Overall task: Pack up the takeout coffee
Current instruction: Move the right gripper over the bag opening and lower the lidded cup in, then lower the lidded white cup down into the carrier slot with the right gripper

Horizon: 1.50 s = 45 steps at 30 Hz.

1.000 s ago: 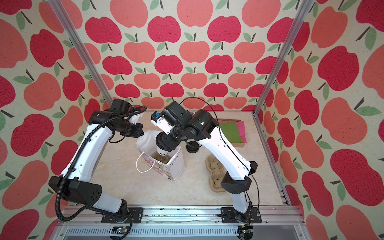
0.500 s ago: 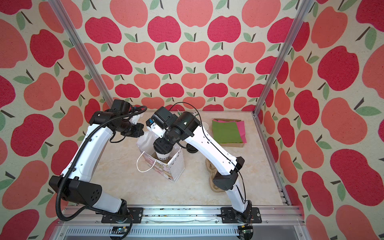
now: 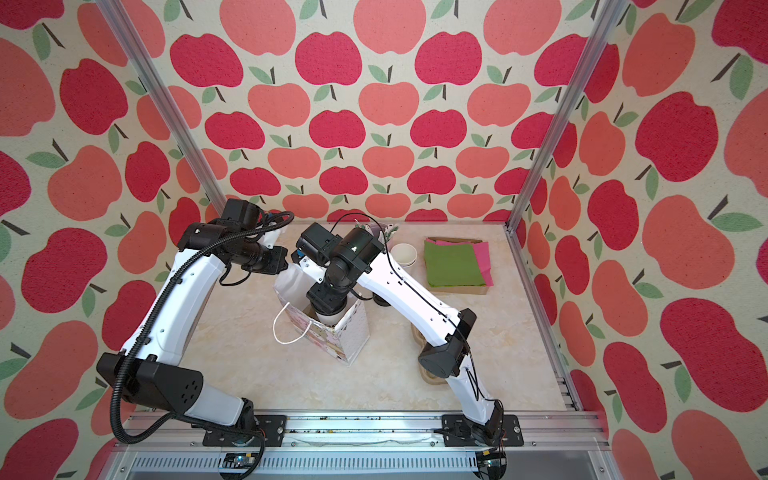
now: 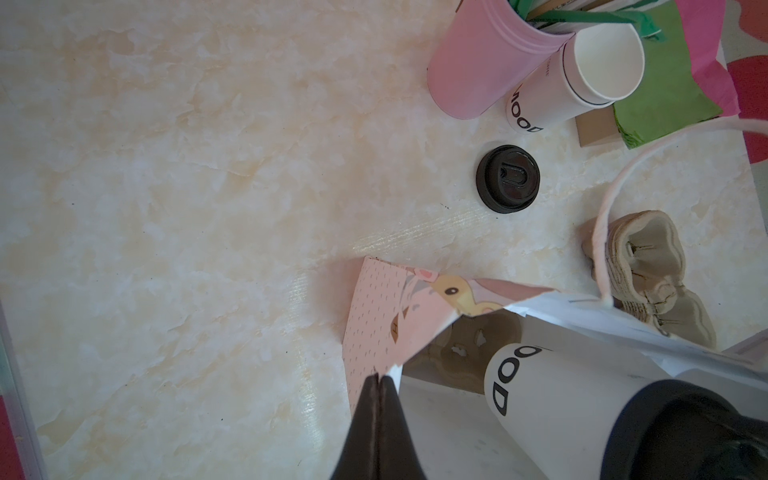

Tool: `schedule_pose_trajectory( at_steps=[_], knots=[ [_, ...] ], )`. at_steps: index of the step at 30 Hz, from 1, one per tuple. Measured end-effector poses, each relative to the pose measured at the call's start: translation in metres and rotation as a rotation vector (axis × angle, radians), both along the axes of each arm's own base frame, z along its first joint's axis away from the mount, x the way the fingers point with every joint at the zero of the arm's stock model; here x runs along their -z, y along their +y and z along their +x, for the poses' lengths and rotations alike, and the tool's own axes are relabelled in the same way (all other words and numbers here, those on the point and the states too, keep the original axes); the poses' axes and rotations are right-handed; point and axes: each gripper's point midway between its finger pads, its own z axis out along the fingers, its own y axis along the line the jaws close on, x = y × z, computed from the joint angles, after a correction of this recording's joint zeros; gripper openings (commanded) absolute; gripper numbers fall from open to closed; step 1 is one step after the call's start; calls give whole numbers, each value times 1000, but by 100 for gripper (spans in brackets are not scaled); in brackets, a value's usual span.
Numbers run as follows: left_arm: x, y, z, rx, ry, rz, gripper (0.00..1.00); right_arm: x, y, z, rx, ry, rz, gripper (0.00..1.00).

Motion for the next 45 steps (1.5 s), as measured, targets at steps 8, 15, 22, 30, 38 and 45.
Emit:
schedule_pose_trajectory(
  at_steps=[8, 15, 22, 30, 38, 45],
  knots=[
    [0, -1, 0, 3, 0, -5, 0, 29, -3, 0, 3, 34, -84, 49],
    [2, -2, 1, 7, -5, -7, 0, 51, -3, 0, 2, 56, -127, 49],
    [4, -1, 0, 7, -6, -7, 0, 67, -2, 0, -2, 67, -151, 48],
    [4, -1, -1, 8, -8, -8, 0, 85, -3, 0, -5, 82, -183, 48],
    [5, -1, 0, 20, -13, -2, 0, 109, -7, -2, -5, 104, -226, 48],
    [6, -1, -1, 20, -11, -2, 0, 115, -4, 0, -5, 97, -215, 48]
  ],
)
